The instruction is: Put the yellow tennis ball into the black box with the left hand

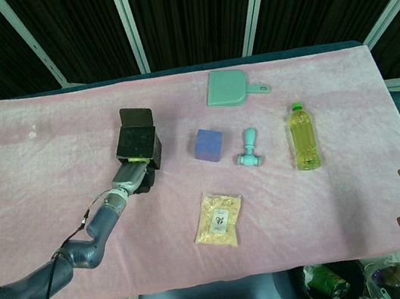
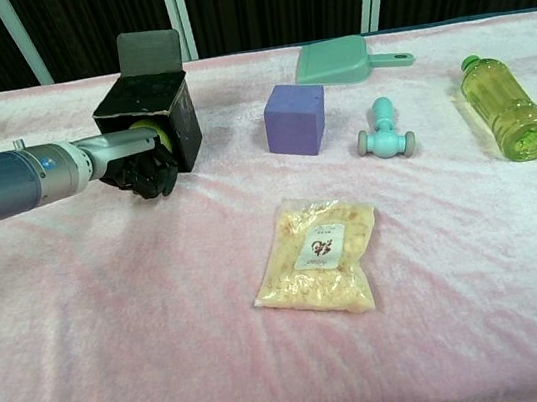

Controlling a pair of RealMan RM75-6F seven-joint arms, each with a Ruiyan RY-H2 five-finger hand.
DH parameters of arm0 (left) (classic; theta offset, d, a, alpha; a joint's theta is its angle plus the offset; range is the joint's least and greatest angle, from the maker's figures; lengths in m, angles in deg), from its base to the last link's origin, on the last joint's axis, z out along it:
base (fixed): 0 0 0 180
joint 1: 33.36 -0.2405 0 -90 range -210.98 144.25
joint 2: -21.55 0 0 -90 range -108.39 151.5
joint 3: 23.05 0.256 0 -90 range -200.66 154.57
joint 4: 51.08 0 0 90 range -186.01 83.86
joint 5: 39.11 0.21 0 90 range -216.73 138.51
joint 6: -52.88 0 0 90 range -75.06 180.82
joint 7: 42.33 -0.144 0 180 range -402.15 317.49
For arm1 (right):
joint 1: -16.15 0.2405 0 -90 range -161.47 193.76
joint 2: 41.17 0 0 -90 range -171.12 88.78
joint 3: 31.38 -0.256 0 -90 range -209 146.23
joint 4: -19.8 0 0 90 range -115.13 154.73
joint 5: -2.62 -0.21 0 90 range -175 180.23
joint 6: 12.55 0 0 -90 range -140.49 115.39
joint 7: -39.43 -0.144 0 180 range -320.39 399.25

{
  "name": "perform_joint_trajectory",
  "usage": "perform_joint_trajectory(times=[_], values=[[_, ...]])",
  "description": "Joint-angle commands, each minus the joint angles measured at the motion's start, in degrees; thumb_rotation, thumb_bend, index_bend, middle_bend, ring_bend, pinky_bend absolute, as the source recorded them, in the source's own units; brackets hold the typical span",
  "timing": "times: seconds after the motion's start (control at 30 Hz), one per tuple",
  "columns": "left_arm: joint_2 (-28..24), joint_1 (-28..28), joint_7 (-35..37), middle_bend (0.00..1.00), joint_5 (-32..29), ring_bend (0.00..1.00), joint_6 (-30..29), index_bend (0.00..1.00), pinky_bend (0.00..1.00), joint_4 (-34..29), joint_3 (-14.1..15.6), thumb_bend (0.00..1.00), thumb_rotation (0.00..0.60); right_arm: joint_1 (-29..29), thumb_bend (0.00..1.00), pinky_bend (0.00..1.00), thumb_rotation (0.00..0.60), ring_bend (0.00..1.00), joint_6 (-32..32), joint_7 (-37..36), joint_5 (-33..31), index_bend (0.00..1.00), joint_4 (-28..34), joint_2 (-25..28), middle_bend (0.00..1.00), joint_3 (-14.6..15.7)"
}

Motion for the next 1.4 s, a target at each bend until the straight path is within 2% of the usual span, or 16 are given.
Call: perform_joint_trajectory(times=[0.03, 0.5, 0.63, 0.83, 0.93, 1.0, 1.03, 1.07, 1.13, 1.2, 1.3, 1.4], values=[[1.02, 1.47, 0.01, 0.87, -0.76, 0.85, 1.11, 0.79, 1.00, 2.11, -0.45, 0.71, 0.600, 0.00, 0.25, 0.25, 0.600, 0.15, 0.00, 0.04, -0.02, 0.03, 0.02, -0.03, 0.04, -0.03], [1.66, 2.84, -3.22, 0.87, -3.98, 0.85, 0.50, 0.79, 1.00, 3.95, 0.32, 0.71, 0.600, -0.09, 0.25, 0.25, 0.600, 0.15, 0.16, 0.17, 0.09, 0.03, 0.08, -0.03, 0.04, -0.21], [0.97, 2.54, -4.84, 0.87, -4.26, 0.85, -0.04, 0.79, 1.00, 2.22, 1.36, 0.71, 0.600, -0.14, 0.25, 0.25, 0.600, 0.15, 0.36, 0.22, 0.12, 0.03, 0.07, -0.07, 0.04, -0.32], [-2.55, 1.06, -7.77, 0.87, -4.39, 0.85, -1.85, 0.79, 1.00, -4.69, 3.51, 0.70, 0.600, -0.24, 0.25, 0.25, 0.600, 0.15, 0.60, 0.05, -0.06, 0.03, 0.06, 0.09, 0.04, -0.54], [-8.04, -1.06, -14.73, 0.86, -4.50, 0.83, -6.31, 0.79, 1.00, -14.59, 7.35, 0.69, 0.600, -0.16, 0.25, 0.25, 0.600, 0.15, 0.47, -0.14, -0.34, 0.03, -0.01, 0.18, 0.04, -0.73], [-11.87, -2.16, -19.24, 0.82, -5.94, 0.79, -9.25, 0.75, 0.99, -21.50, 9.21, 0.65, 0.600, -0.15, 0.25, 0.25, 0.600, 0.15, 0.44, -0.18, -0.24, 0.03, 0.05, 0.21, 0.04, -0.70], [-14.56, -2.94, -21.95, 0.79, -7.33, 0.76, -11.41, 0.73, 0.97, -26.23, 10.23, 0.62, 0.600, -0.16, 0.25, 0.25, 0.600, 0.15, 0.48, -0.10, -0.08, 0.03, 0.02, 0.22, 0.04, -0.65], [-16.37, -3.43, -23.78, 0.73, -8.24, 0.70, -13.05, 0.68, 0.91, -29.42, 10.85, 0.58, 0.600, -0.17, 0.25, 0.25, 0.600, 0.15, 0.53, -0.04, 0.03, 0.03, 0.03, 0.21, 0.04, -0.63], [-21.83, -5.11, -28.70, 0.58, -10.55, 0.54, -18.74, 0.58, 0.73, -39.24, 12.57, 0.51, 0.600, -0.20, 0.25, 0.25, 0.600, 0.15, 0.65, -0.02, 0.26, 0.03, 0.08, 0.18, 0.04, -0.59], [-26.26, -7.08, -32.14, 0.38, -11.39, 0.32, -24.59, 0.39, 0.50, -47.17, 14.03, 0.43, 0.600, -0.20, 0.25, 0.25, 0.600, 0.15, 0.70, 0.05, 0.38, 0.03, 0.06, 0.19, 0.04, -0.58], [-31.08, -10.60, -35.65, 0.19, -10.58, 0.10, -33.55, 0.20, 0.30, -56.06, 15.91, 0.31, 0.600, -0.20, 0.25, 0.25, 0.600, 0.15, 0.74, 0.17, 0.38, 0.03, 0.04, 0.18, 0.04, -0.62], [-34.37, -15.29, -36.95, 0.10, -6.96, 0.01, -43.12, 0.13, 0.17, -61.77, 17.83, 0.23, 0.600, -0.21, 0.24, 0.25, 0.600, 0.15, 0.84, 0.33, 0.39, 0.03, -0.09, 0.18, 0.04, -0.69]])
